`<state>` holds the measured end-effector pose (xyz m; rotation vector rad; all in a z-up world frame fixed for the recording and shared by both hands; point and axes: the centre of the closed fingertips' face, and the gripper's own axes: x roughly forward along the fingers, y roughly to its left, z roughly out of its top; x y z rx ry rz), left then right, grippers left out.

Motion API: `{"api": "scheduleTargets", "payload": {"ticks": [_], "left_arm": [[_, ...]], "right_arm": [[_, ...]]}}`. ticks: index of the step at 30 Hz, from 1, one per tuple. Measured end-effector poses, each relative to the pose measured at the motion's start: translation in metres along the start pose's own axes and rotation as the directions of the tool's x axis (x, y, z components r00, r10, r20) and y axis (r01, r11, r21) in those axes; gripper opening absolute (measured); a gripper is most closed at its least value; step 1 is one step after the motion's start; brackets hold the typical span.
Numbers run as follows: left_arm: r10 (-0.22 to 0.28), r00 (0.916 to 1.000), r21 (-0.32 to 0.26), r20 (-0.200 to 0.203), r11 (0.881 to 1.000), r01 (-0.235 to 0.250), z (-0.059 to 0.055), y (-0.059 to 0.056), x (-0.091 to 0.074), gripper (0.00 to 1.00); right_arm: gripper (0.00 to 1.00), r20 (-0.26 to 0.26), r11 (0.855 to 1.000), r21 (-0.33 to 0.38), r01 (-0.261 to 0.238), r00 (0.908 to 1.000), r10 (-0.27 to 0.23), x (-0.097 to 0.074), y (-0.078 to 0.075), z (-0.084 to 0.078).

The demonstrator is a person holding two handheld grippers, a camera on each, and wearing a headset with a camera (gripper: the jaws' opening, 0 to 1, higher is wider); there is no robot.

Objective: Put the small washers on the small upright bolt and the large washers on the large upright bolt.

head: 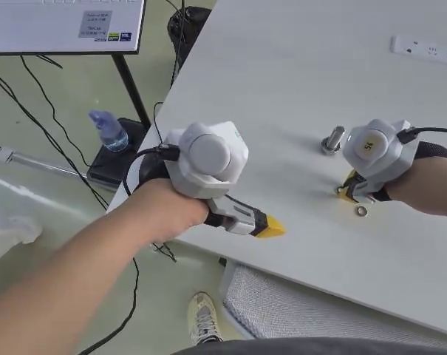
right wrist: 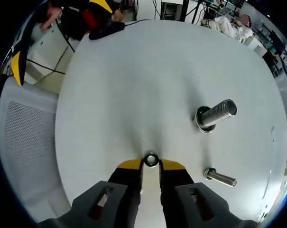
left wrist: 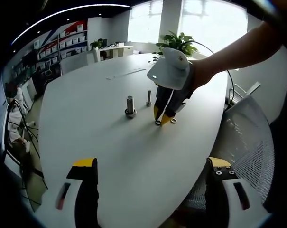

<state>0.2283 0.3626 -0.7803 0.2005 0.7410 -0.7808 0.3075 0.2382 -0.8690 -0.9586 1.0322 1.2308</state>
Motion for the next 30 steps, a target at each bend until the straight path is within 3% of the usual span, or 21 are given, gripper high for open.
{"api": "scheduleTargets", "payload": {"ticks": [11,20,30], "left_arm": [[-0.003,1.0000,-0.002,0.004,1.000,0.004,0.0009,0.0005,0.0011,0.93],[-0.006,1.0000,0.001,0.001,1.000,0.006,-0.0006,0.0007,0.0015,0.91],[-0.001,1.0000,0.000,-0.003,1.000,0.001,-0.0026,0.0002,0.0001,0.90]], "right_arm": [[0.15,-0.016,1.000,0.012,0.004,0.9999,-0.003,-0.0001,0.0000,0.0005],[0.13,-0.120,1.000,0.009,0.003,0.9927,-0.002,0.0012,-0.0004,0.0010],[0.11,-0.085,1.000,0.024,-0.009,0.9963,0.011,0.0005,-0.0030,-0.0012]]}}
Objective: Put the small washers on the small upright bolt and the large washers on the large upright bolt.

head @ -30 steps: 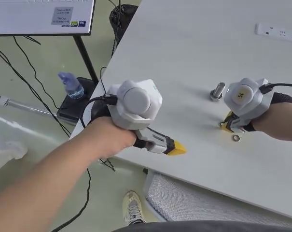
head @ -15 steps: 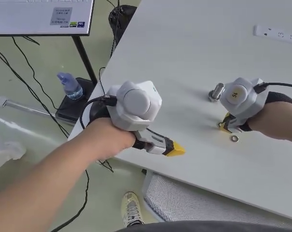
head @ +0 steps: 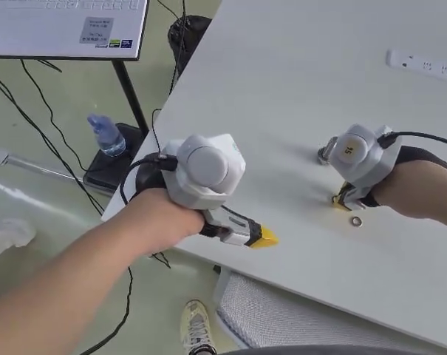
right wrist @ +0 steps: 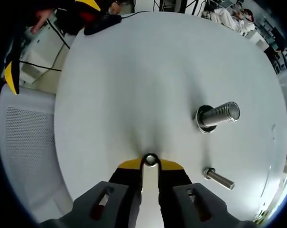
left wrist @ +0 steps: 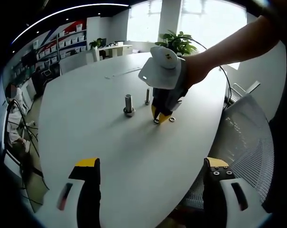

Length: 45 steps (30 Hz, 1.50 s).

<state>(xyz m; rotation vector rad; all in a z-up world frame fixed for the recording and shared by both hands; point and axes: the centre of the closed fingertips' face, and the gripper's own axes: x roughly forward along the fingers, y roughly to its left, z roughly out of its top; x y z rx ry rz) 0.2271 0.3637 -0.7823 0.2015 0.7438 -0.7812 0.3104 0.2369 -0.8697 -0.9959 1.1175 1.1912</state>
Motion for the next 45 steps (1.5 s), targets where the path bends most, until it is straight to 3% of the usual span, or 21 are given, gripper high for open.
{"api": "scheduleTargets", "payload": {"ticks": [3,10,16,26,30,45], "left_arm": [[0.002,1.0000,-0.001,0.002,1.000,-0.002,0.001,0.001,-0.001,0.90],[0.010,0.9997,-0.003,0.020,1.000,-0.010,0.006,0.004,-0.004,0.91],[0.008,0.9999,0.006,0.010,1.000,-0.008,0.006,0.002,-0.003,0.90],[0.016,0.9996,0.000,0.021,1.000,-0.016,0.008,0.003,-0.004,0.91],[0.009,0.9990,-0.014,0.045,1.000,-0.008,0.012,0.000,-0.003,0.92],[0.000,0.9988,-0.009,0.050,1.000,0.000,0.013,-0.004,0.000,0.99]], "right_arm": [[0.11,0.005,1.000,0.025,-0.013,0.9999,0.013,0.000,-0.001,0.000],[0.11,0.003,1.000,0.010,-0.011,0.9999,0.011,0.000,0.002,0.001],[0.11,0.013,1.000,0.027,-0.015,0.9998,0.015,-0.002,0.002,0.000],[0.11,0.022,0.998,0.059,-0.014,0.9997,0.013,-0.017,-0.005,-0.004],[0.11,0.020,0.998,0.068,-0.010,0.9998,0.009,-0.023,-0.009,-0.007],[0.12,0.036,0.992,0.126,-0.018,0.9993,0.014,-0.042,-0.017,-0.026]]}}
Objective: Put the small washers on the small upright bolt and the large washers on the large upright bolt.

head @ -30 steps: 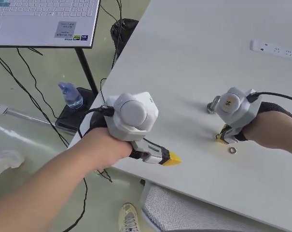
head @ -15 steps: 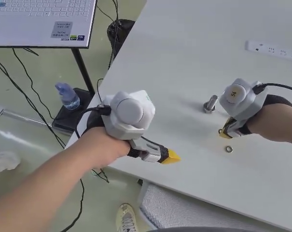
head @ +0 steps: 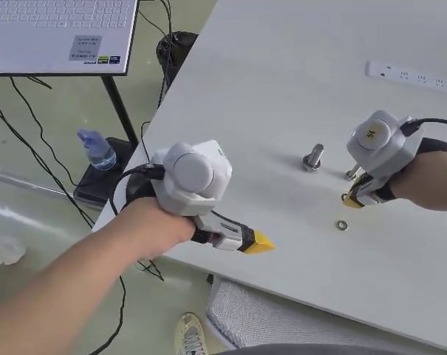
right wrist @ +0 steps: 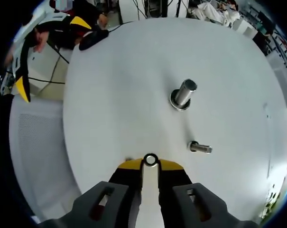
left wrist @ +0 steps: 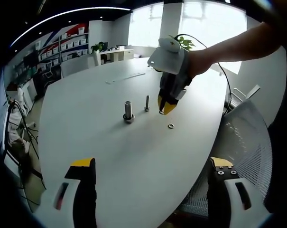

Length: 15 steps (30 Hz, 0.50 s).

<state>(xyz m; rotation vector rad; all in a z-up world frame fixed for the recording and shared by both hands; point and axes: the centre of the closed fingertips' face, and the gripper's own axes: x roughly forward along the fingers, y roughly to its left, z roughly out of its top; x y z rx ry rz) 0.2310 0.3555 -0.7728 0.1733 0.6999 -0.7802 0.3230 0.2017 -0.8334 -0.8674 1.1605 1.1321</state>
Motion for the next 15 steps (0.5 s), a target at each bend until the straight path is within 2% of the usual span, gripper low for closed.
{"api": "scheduleTargets", "payload": {"ticks": [4,15], "left_arm": [[-0.003,0.9999,0.004,-0.010,1.000,0.003,0.000,0.000,-0.001,0.99],[0.003,0.9999,-0.002,-0.015,1.000,-0.003,-0.002,0.001,-0.002,0.99]], "right_arm": [[0.12,0.000,1.000,0.031,0.004,1.0000,-0.004,-0.007,-0.011,-0.010],[0.12,0.009,0.998,0.065,0.022,0.9997,-0.023,-0.018,-0.032,-0.016]]}}
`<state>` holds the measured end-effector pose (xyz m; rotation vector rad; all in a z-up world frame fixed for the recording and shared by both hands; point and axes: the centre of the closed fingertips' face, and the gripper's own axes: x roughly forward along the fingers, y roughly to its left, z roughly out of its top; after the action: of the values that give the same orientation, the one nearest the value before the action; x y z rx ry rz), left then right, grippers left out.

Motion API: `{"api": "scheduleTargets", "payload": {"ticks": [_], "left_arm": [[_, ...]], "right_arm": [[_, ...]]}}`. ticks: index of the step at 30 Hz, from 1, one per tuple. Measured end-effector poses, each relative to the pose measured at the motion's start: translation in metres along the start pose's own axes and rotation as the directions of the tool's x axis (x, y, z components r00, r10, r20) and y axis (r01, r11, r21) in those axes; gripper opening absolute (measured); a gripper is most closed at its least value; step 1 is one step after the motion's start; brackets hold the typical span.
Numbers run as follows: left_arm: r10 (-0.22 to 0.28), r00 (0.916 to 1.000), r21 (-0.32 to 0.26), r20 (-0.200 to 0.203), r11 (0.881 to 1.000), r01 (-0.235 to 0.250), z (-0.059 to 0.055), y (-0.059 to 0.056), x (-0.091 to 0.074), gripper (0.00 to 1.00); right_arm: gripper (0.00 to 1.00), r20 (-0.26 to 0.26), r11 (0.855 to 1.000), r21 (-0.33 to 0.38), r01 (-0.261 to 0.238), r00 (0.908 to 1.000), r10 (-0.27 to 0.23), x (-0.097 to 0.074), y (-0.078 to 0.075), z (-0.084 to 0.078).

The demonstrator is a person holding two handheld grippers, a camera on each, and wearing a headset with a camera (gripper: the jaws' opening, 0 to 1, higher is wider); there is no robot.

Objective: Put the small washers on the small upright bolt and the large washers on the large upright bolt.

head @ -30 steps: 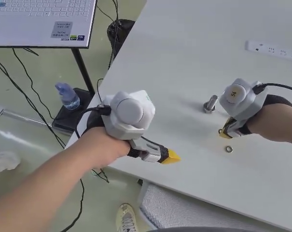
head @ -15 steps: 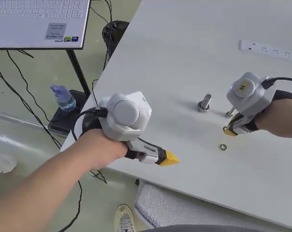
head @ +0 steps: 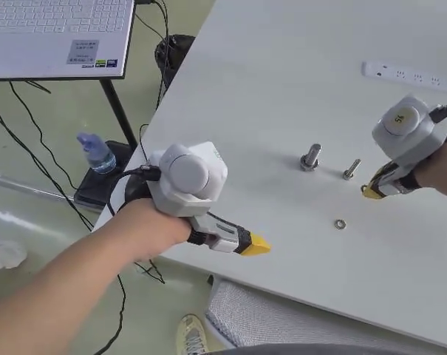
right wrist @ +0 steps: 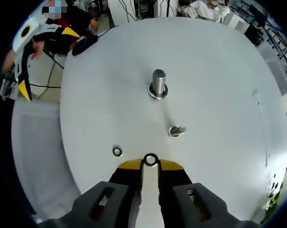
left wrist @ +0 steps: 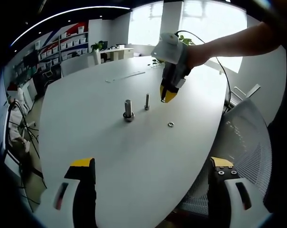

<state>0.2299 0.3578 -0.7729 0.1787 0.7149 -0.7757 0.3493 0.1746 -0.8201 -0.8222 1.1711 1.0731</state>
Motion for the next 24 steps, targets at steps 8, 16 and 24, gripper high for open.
{"api": "scheduleTargets", "payload": {"ticks": [8,16,24], "left_arm": [[0.004,0.9999,0.001,-0.010,1.000,-0.004,-0.001,0.000,-0.002,0.98],[0.002,1.0000,0.012,0.000,1.000,-0.002,0.006,0.000,-0.001,0.97],[-0.005,1.0000,0.015,-0.007,1.000,0.005,0.004,0.000,-0.001,0.96]], "right_arm": [[0.12,0.020,1.000,0.014,0.011,0.9997,-0.011,-0.002,-0.011,0.008],[0.12,0.023,1.000,0.009,0.023,0.9995,-0.023,-0.006,-0.021,0.014],[0.12,0.044,0.999,-0.003,0.045,0.9980,-0.045,-0.012,-0.035,0.022]]}}
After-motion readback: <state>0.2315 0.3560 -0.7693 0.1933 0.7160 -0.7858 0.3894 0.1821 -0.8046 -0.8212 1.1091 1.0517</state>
